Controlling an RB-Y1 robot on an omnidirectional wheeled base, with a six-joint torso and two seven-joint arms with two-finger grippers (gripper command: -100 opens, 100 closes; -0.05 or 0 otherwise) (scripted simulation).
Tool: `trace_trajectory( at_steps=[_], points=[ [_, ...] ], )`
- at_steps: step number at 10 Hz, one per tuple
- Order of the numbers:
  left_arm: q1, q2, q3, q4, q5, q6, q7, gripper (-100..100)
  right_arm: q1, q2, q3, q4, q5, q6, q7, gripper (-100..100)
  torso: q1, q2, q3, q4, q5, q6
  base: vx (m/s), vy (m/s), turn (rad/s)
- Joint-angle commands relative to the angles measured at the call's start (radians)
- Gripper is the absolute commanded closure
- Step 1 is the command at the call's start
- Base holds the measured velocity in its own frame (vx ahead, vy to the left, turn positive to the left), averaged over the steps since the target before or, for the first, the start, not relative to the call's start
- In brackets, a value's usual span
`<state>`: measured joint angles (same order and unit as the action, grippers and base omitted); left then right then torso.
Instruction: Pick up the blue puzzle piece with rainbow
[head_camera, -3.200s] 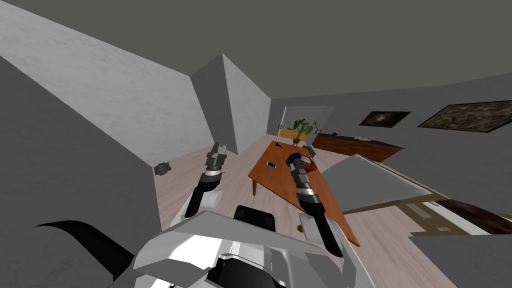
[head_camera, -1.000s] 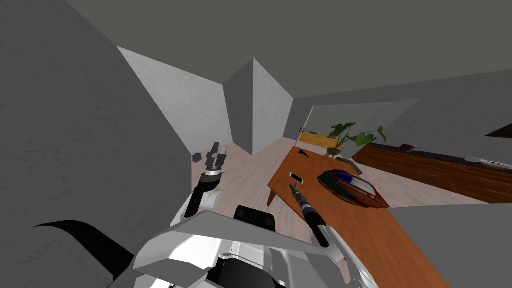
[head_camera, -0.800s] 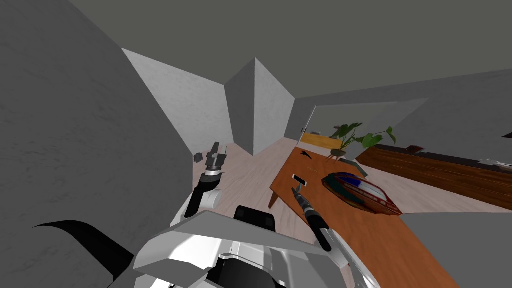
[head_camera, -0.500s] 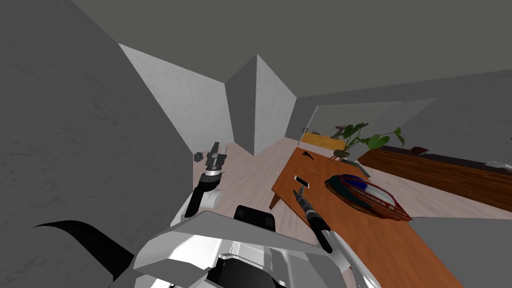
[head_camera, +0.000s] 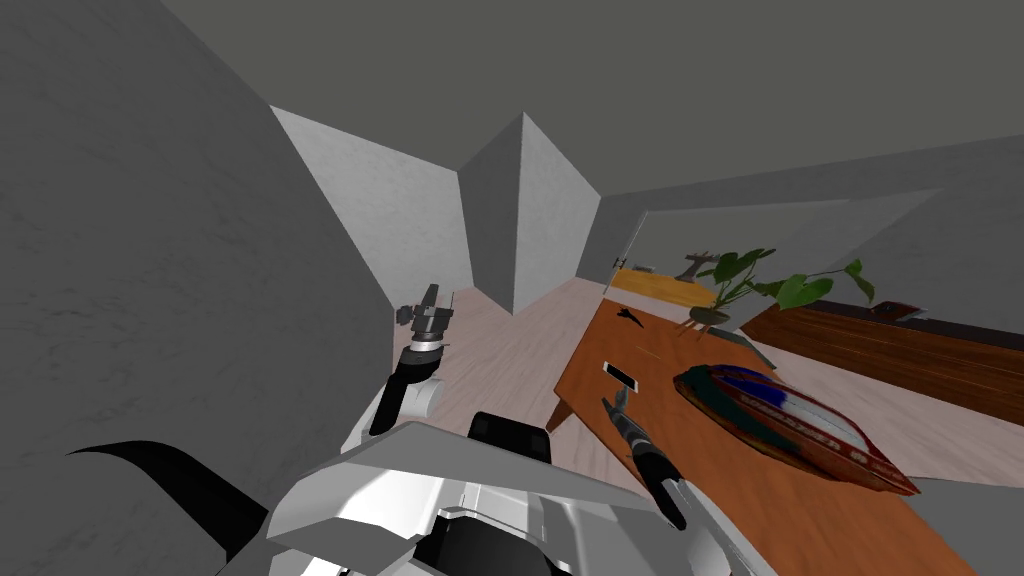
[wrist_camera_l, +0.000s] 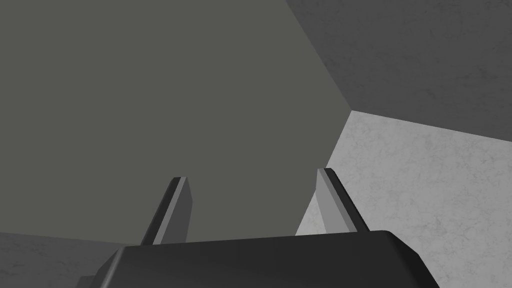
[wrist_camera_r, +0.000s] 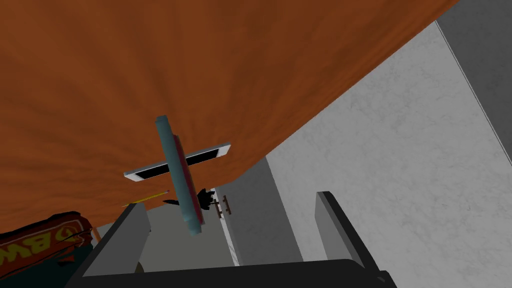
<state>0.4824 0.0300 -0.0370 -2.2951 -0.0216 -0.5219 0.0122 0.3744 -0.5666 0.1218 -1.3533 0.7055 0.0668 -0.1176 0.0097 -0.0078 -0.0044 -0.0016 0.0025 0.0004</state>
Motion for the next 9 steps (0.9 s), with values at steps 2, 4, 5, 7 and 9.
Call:
trace_trajectory(
  at_steps=[2,4,5,7,9],
  points=[
    [0.000,0.000,0.000,0.000,0.000,0.000,0.000,0,0.008,0.009,-0.018,0.043,0.029,0.009,0.004,-100,-0.001,0.001,0.001,0.000,0.000,0.001,0.083,0.096,-0.001],
    [0.000,0.000,0.000,0.000,0.000,0.000,0.000,0,0.014,-0.012,-0.027,0.092,0.055,0.029,-0.001,-100,-0.003,0.004,0.002,0.001,-0.001,0.000,0.087,0.089,0.058],
    [0.000,0.000,0.000,0.000,0.000,0.000,0.000,0,0.014,-0.012,-0.027,0.096,0.055,0.029,-0.001,-100,-0.004,0.004,0.002,0.001,-0.001,0.000,0.044,0.035,-0.007],
    [0.000,0.000,0.000,0.000,0.000,0.000,0.000,0,0.021,-0.032,-0.037,0.147,0.081,0.049,-0.007,-100,-0.004,0.005,0.003,0.001,-0.001,0.000,0.084,0.094,0.050],
    [0.000,0.000,0.000,0.000,0.000,0.000,0.000,0,0.028,-0.052,-0.047,0.192,0.104,0.067,-0.014,-100,-0.001,0.003,0.002,0.001,0.000,0.000,0.105,0.112,0.037]
  ],
)
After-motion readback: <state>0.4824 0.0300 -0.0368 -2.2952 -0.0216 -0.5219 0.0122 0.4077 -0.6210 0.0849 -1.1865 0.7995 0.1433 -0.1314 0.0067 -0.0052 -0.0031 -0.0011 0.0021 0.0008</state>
